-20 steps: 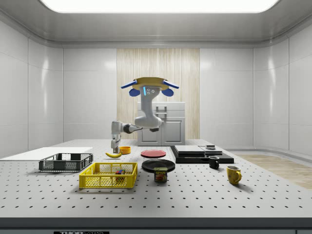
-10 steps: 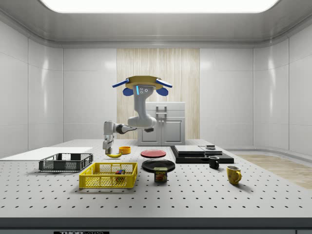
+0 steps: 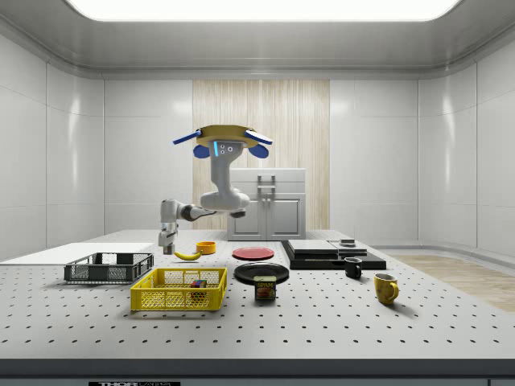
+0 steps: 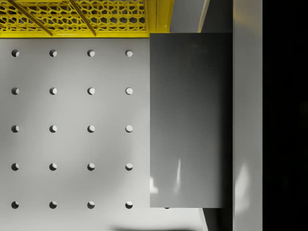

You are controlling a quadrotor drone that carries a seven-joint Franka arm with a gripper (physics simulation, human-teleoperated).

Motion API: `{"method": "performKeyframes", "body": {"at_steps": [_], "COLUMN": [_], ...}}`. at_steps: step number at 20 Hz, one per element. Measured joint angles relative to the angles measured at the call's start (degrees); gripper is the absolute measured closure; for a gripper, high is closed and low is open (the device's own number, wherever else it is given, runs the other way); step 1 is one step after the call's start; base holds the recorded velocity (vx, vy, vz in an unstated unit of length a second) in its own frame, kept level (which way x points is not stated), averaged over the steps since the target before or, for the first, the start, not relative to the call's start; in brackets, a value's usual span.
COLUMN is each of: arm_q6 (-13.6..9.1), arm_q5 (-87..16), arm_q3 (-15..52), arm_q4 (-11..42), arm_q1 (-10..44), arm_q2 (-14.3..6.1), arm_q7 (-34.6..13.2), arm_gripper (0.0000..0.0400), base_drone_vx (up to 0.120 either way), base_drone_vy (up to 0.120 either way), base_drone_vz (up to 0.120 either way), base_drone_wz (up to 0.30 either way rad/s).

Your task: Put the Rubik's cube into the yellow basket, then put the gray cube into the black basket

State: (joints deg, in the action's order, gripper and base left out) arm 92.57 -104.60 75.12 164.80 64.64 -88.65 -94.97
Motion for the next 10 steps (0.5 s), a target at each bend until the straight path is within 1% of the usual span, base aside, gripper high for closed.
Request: {"method": "performKeyframes", "body": {"at_steps": [10], "arm_q6": [0.08], "arm_q5": [0.03], "arm_q3": [0.01], "arm_q4": [0.0], "arm_q1": [0.02], "arm_q2": [-0.08], "arm_q7": [-0.02], "arm_gripper": [0.015], "base_drone_vx": [0.12], "base_drone_vy": [0.0], "base_drone_vz": [0.0], "base_drone_wz": [0.0]}}
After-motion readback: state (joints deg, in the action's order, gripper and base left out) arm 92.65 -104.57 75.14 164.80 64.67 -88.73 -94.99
